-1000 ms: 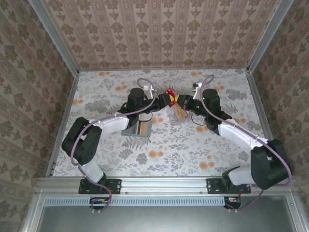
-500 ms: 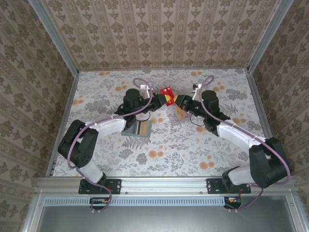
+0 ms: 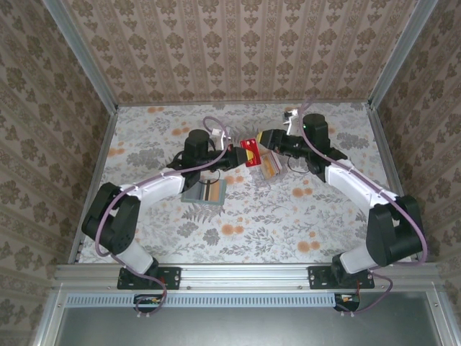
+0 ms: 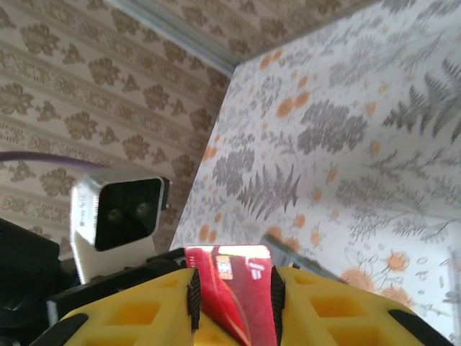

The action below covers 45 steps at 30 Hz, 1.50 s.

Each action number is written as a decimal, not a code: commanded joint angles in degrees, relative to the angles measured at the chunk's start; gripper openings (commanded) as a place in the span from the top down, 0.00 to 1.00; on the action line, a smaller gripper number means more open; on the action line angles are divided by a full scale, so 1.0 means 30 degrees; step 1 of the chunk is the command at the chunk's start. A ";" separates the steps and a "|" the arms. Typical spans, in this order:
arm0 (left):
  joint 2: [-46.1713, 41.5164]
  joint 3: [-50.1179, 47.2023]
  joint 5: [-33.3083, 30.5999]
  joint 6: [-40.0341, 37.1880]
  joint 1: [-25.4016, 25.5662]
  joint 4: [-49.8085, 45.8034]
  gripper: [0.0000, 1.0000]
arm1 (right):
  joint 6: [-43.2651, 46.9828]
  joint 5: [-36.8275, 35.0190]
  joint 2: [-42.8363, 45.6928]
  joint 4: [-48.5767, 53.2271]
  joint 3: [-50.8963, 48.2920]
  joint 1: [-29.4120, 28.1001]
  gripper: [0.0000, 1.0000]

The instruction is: Put the credit cards into the card holder

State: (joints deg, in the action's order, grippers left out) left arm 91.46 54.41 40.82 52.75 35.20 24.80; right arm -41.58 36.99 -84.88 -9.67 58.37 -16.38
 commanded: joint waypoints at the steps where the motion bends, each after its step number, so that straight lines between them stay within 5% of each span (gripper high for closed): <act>1: -0.0983 0.0659 0.0954 -0.1145 -0.0117 -0.0887 1.00 | 0.0791 0.2068 -0.0658 0.1541 0.0356 -0.0023 0.64; 12: -0.0909 0.0934 0.1033 -0.1353 -0.0313 -0.1240 1.00 | 0.1036 0.3872 -0.0885 0.1627 0.0436 -0.0331 0.67; 20: -0.0672 0.0762 0.1021 -0.1280 -0.0581 -0.1328 1.00 | 0.0996 0.4259 -0.0951 0.1583 0.0473 -0.0358 0.94; 23: -0.0853 0.0504 0.0555 -0.1587 -0.1082 -0.2360 0.68 | 0.0899 0.3918 -0.1069 0.1368 0.0278 -0.0388 1.00; 29: -0.1933 -0.0975 -0.0827 -0.3018 -0.2770 -0.5106 0.52 | 0.0472 0.1697 -0.1641 0.0449 -0.0396 -0.1212 1.00; 41: -0.4171 -0.3375 -0.7299 -0.6955 -0.6409 -1.3384 0.55 | -0.2810 -0.4739 -0.5685 -0.3855 -0.0619 -0.5738 1.00; 45: -0.4036 -0.4407 -0.7487 -0.7377 -0.7300 -1.3729 0.58 | -0.4250 -0.5403 -0.7641 -0.5125 -0.0027 -0.6667 1.00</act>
State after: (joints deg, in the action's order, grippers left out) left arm 79.88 43.29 22.31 34.57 14.81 -10.70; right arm -49.63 25.54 -104.49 -20.08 56.55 -35.35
